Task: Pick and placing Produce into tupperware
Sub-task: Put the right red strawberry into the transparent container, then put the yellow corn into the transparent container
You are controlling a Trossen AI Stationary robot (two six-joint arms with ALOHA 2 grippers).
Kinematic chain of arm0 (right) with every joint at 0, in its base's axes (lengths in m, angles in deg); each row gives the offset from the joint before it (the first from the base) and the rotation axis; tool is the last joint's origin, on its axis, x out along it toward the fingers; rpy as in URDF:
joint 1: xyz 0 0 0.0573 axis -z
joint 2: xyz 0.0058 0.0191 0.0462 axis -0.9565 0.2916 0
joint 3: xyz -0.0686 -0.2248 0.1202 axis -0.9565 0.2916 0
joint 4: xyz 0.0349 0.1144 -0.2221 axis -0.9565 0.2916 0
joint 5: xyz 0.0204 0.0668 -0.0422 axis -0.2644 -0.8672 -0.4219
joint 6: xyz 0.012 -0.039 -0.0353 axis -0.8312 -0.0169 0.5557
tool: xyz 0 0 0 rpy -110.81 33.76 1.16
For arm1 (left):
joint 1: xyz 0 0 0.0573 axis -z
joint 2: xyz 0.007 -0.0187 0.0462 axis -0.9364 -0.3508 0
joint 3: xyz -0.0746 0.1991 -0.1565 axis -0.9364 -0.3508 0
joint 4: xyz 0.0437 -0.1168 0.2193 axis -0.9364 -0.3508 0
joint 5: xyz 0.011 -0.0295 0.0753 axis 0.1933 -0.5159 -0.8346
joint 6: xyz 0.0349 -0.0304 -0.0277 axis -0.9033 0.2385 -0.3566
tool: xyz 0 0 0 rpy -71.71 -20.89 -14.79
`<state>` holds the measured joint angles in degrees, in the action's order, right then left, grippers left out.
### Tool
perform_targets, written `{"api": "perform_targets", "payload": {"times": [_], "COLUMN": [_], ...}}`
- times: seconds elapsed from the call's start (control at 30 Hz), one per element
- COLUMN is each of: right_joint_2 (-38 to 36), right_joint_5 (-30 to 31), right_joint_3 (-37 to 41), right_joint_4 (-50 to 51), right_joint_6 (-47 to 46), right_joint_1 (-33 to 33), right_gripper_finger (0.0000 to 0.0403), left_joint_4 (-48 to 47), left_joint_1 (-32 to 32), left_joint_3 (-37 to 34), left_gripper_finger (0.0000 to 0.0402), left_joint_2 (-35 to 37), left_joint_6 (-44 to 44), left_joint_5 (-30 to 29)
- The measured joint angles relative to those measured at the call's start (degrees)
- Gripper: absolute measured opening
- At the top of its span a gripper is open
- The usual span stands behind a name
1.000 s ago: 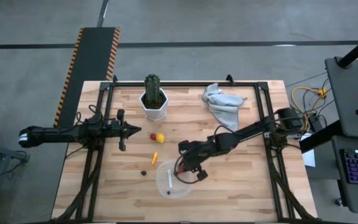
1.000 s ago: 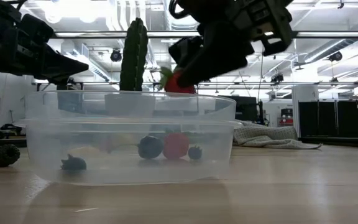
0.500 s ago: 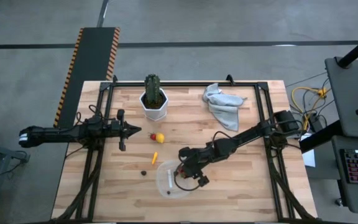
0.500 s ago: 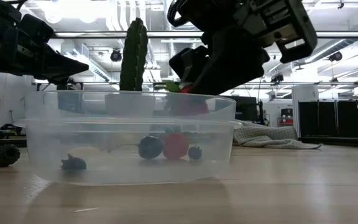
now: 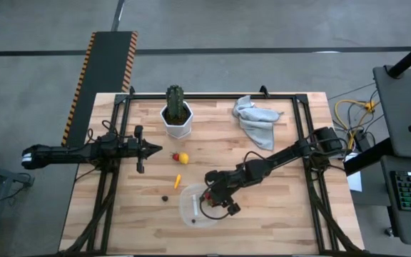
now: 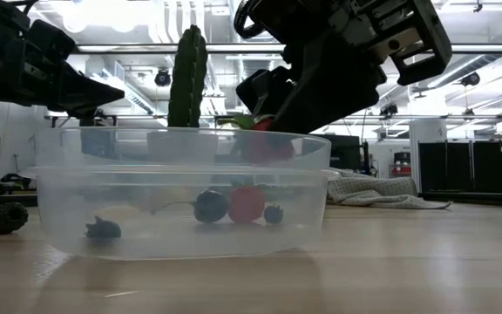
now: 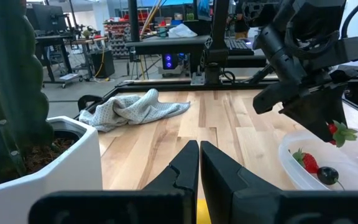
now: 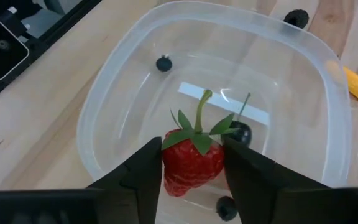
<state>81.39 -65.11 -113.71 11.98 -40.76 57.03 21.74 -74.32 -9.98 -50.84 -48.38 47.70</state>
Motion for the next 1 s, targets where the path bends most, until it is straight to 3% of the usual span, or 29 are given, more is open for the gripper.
{"api": "perform_targets", "payload": {"times": [0.4, 0.53, 0.63, 0.77, 0.9, 1.0], "right_joint_2": [-0.3, -3.5, -8.1, -16.6, -28.0, -37.9], "right_joint_5": [1.5, 8.9, 13.9, 14.6, 15.1, 19.0], "right_joint_3": [-0.2, -0.9, -0.9, 1.3, 7.2, 13.4], "right_joint_4": [-1.2, -2.2, -2.1, -0.5, -0.2, -0.5], "right_joint_6": [0.3, 5.3, 8.7, 9.5, 8.9, 7.0], "right_joint_1": [0.2, 0.5, 2.0, 5.4, 9.1, 10.5], "right_gripper_finger": [0.0193, 0.0188, 0.018, 0.0169, 0.0158, 0.0151], "left_joint_4": [0.0, 0.0, 0.0, 0.0, 0.0, 0.0], "left_joint_1": [0.0, 0.0, 0.0, 0.0, 0.0, 0.0], "left_joint_3": [0.0, 0.0, 0.0, 0.0, 0.0, 0.0], "left_gripper_finger": [0.0, 0.0, 0.0, 0.0, 0.0, 0.0], "left_joint_2": [0.0, 0.0, 0.0, 0.0, 0.0, -0.1], "left_joint_6": [0.0, 0.0, 0.0, 0.0, 0.0, 0.0], "left_joint_5": [0.0, 0.0, 0.0, 0.1, 0.4, 0.4]}}
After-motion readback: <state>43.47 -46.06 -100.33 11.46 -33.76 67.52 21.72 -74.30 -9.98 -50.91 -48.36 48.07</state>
